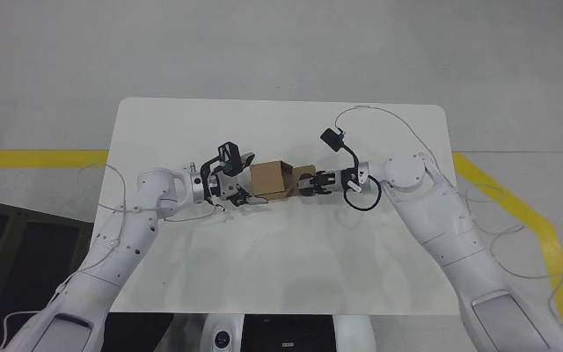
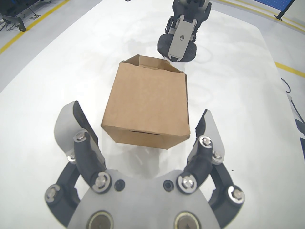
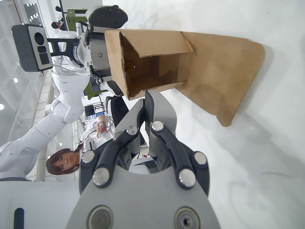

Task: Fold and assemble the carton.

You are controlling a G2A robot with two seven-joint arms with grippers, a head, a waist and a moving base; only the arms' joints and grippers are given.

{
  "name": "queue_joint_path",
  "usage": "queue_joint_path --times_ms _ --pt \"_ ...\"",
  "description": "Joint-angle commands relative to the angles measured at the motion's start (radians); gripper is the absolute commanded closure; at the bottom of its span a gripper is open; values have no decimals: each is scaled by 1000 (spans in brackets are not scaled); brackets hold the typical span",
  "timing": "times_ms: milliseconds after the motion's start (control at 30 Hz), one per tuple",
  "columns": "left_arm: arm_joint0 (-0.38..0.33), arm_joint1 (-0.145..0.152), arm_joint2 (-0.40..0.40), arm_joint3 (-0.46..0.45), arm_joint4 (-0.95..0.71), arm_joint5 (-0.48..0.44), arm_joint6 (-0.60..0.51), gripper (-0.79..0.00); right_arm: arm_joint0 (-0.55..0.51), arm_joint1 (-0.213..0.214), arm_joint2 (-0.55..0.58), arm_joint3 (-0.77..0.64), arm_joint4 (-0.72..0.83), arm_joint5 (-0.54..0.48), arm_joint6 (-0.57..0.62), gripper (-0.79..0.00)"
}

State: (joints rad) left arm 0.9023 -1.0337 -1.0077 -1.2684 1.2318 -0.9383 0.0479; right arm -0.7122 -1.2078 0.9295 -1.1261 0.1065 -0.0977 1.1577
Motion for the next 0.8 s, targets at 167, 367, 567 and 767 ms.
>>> queue_joint_path --times_ms 167,367,567,767 --pt "-18 -11 21 15 -26 6 -19 -785 64 -26 -54 106 4 -13 5 0" --pt "-28 -16 28 26 -42 -2 -34 -785 147 -61 -104 210 16 -47 -23 0" --pt "-33 -19 29 33 -55 -6 -42 -785 206 -99 -155 306 34 -81 -17 0" --pt "-34 -22 28 34 -64 -7 -50 -785 232 -133 -194 361 59 -112 -7 0"
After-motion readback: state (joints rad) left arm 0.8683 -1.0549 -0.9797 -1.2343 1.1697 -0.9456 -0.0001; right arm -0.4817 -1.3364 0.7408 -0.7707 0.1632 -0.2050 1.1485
